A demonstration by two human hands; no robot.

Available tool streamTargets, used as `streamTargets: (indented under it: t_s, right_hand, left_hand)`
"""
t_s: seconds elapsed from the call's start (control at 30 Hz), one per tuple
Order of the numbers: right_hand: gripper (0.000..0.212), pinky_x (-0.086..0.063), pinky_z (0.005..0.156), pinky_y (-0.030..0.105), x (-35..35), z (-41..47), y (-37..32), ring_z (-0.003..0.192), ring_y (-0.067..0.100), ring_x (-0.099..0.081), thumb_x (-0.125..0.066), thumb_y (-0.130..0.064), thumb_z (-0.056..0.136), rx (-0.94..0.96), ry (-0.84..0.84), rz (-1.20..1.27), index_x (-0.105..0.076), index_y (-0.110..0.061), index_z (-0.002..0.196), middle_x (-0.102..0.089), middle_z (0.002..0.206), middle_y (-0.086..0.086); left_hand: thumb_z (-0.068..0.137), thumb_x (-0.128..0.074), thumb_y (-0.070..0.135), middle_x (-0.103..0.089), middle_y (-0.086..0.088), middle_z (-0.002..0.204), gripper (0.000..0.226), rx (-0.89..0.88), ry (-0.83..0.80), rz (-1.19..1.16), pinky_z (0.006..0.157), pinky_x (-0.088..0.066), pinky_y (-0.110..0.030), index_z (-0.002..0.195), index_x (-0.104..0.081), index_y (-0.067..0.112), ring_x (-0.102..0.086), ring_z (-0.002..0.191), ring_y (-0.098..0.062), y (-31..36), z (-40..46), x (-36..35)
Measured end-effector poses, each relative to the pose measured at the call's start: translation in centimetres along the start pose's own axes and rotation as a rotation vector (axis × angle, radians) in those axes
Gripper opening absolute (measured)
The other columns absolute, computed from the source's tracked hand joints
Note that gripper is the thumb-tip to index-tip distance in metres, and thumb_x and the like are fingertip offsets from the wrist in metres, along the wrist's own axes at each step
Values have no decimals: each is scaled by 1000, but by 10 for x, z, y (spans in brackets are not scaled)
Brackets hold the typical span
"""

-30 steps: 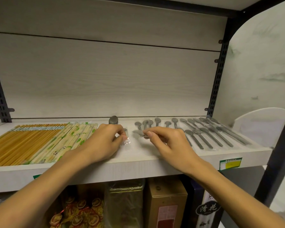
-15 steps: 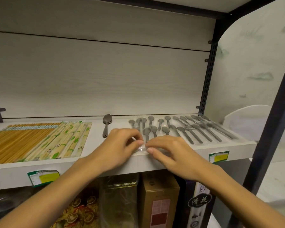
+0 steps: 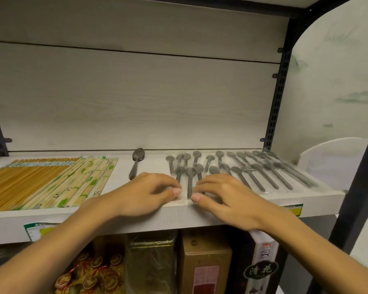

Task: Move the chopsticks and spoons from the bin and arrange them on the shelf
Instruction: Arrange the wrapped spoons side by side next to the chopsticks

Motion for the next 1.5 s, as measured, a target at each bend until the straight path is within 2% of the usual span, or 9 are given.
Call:
streamTargets:
  t_s: [0.2, 0.3, 0.37, 0.5, 0.63, 0.8, 0.9, 1.07, 1.5]
  right_hand:
    - [57, -43, 99, 28, 25, 15, 45, 114, 4, -55, -36, -61, 93, -66, 53, 89, -59, -24, 129, -62, 127, -9]
    - [47, -45, 99, 33, 27, 39, 85, 115, 11, -58, -42, -49, 97, -178, 15, 77, -60, -20, 129, -61, 130, -6]
    - [42, -45, 96, 31, 20, 60, 107, 115, 14, -57, -42, -45, 98, -224, -24, 60, -62, -19, 125, -63, 127, -2]
    - [38, -41, 93, 28, -6, 97, 130, 110, 18, -56, -40, -42, 100, -236, -169, 51, -58, -25, 128, -65, 117, 0]
    - [45, -44, 94, 44, -26, 114, 138, 95, 22, -56, -32, -48, 100, -205, -247, 2, -63, -16, 94, -62, 97, 3]
    - [40, -48, 80, 41, -23, 121, 143, 77, 19, -54, -35, -50, 98, -177, -166, 37, -53, -23, 75, -56, 76, -1]
    - [39, -47, 79, 37, -20, 119, 142, 86, 18, -54, -40, -51, 97, -142, -157, 58, -60, -21, 82, -60, 90, 4]
    - [39, -41, 96, 37, -26, 117, 144, 109, 18, -50, -35, -54, 97, -120, -182, 92, -58, -32, 121, -55, 113, 1]
    - [41, -32, 102, 30, -29, 113, 141, 122, 14, -43, -34, -52, 99, -149, -268, 166, -61, -34, 123, -49, 129, -2]
  left_hand:
    - [97, -48, 38, -66, 18, 107, 27, 32, 229, 22, 82, -41, -9, 110, -69, 27, -57, 99, 5, -4, 21, 26]
    - [95, -48, 45, -64, 17, 108, 27, 117, 137, 99, 79, -40, -11, 108, -67, 30, -56, 98, -1, -24, 50, 20]
    - [92, -41, 55, -60, 15, 116, 40, 168, 96, 138, 92, -43, -24, 115, -63, 31, -54, 107, -8, -34, 71, 13]
    - [101, -37, 41, -50, 7, 139, 37, 238, -47, 146, 105, -34, -31, 127, -57, 26, -45, 127, -16, -41, 105, -6]
    - [102, -26, 42, -39, 5, 151, 43, 287, -95, 109, 116, -23, -36, 129, -57, 29, -31, 140, -17, -52, 116, -14]
    - [103, -19, 39, -26, 13, 155, 44, 282, -127, 74, 116, -11, -30, 139, -43, 42, -16, 143, -14, -53, 117, -21]
    - [103, -21, 35, -34, 12, 147, 42, 254, -98, 59, 113, -16, -28, 137, -46, 40, -23, 139, -15, -50, 117, -22]
    - [103, -27, 35, -40, 14, 141, 39, 185, -37, 102, 110, -23, -24, 136, -48, 32, -31, 133, -7, -45, 115, -18]
    - [102, -24, 37, -29, 12, 134, 44, 254, -120, 48, 104, -20, -23, 143, -26, 51, -26, 127, -8, -50, 116, -28]
Point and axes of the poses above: each hand's wrist, its own z-axis towards the middle knuckle, its own x-axis out of the back of the hand, y = z × x, the point moved 6 cm from there along z, towards the middle knuckle
